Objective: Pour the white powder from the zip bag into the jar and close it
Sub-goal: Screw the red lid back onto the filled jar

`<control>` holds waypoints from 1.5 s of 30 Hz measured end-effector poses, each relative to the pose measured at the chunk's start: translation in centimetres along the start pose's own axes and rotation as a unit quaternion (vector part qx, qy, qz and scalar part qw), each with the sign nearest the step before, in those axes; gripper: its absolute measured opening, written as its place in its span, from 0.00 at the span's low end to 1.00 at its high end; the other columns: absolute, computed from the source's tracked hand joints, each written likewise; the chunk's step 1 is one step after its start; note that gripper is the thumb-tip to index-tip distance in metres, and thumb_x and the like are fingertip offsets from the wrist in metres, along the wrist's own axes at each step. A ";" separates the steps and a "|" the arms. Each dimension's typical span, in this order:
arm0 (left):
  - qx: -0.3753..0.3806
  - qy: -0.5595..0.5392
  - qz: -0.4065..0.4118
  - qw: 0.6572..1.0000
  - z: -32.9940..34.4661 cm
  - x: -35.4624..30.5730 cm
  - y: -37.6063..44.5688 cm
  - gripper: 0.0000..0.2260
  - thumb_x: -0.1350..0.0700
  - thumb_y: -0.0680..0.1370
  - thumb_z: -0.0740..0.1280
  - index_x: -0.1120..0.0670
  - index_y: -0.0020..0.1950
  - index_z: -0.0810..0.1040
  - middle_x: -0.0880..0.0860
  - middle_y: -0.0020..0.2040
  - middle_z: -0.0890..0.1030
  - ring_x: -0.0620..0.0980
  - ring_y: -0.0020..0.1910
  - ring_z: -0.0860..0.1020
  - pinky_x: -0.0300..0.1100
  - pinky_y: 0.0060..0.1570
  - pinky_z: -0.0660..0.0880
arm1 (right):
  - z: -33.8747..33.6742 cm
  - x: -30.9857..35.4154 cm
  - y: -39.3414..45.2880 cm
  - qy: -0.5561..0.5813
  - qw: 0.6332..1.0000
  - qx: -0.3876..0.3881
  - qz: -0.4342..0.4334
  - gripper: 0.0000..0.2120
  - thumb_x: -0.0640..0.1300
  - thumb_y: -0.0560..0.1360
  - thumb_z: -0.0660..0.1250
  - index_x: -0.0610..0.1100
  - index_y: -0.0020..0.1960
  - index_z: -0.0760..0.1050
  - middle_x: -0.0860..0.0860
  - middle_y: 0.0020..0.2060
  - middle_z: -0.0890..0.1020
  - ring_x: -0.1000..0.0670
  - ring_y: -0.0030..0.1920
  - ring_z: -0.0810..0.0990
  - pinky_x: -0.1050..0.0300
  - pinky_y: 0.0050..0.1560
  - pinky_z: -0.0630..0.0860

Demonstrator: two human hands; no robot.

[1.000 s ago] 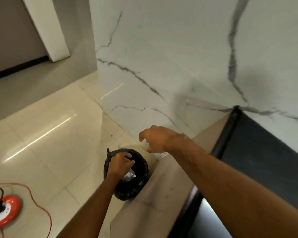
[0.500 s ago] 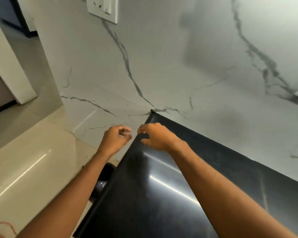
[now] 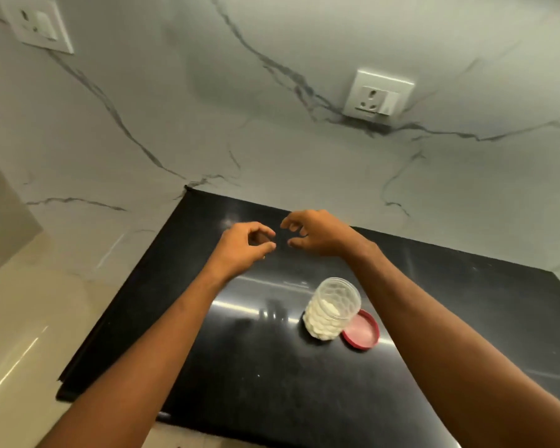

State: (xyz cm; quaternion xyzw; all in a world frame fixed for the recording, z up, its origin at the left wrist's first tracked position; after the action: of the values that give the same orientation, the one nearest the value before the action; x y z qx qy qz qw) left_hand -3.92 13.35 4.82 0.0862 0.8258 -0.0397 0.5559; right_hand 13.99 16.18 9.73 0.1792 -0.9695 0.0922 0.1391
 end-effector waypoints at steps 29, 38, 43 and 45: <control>0.102 -0.035 0.016 0.994 17.3 6.2 -3.4 0.40 0.51 0.56 0.83 0.40 0.65 0.72 0.40 0.58 0.82 0.35 0.57 0.79 0.39 0.58 0.78 | 13.7 -14.3 -15.8 0.040 0.946 -0.031 0.319 0.45 0.58 0.60 0.78 0.47 0.72 0.64 0.47 0.67 0.69 0.44 0.66 0.68 0.49 0.65 0.72; 0.109 -0.032 0.010 0.994 17.6 6.2 -2.7 0.39 0.48 0.56 0.82 0.40 0.64 0.72 0.41 0.57 0.82 0.35 0.56 0.79 0.33 0.55 0.77 | 4.9 -12.3 -14.5 0.061 0.982 -0.048 0.175 0.45 0.51 0.62 0.81 0.51 0.71 0.61 0.51 0.68 0.70 0.48 0.65 0.71 0.56 0.58 0.76; 0.121 -0.031 0.012 0.992 17.7 6.5 -2.4 0.40 0.49 0.57 0.83 0.37 0.66 0.69 0.41 0.58 0.82 0.37 0.56 0.80 0.41 0.55 0.80 | 3.8 -9.9 -12.7 0.090 0.988 -0.002 0.127 0.44 0.51 0.65 0.81 0.51 0.73 0.60 0.50 0.70 0.69 0.47 0.68 0.71 0.53 0.64 0.73; 0.124 -0.036 0.010 0.992 17.7 6.7 -2.3 0.41 0.49 0.57 0.83 0.35 0.66 0.69 0.42 0.58 0.82 0.38 0.56 0.81 0.44 0.55 0.81 | 3.9 -9.1 -12.0 0.071 0.992 0.006 0.109 0.44 0.50 0.65 0.81 0.52 0.74 0.59 0.51 0.70 0.68 0.48 0.68 0.70 0.53 0.62 0.73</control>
State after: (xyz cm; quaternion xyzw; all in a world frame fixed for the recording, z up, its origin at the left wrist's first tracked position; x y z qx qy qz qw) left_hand 9.34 8.88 -8.18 0.1611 0.7930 -0.1394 0.5708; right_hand 25.75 7.25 4.85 0.0668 -0.9703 0.1255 0.1957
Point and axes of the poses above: each hand's wrist, its own y-axis towards the middle knuckle, its own z-axis out of the palm, x = y × z, the point moved 2 cm from there along y, towards the middle knuckle
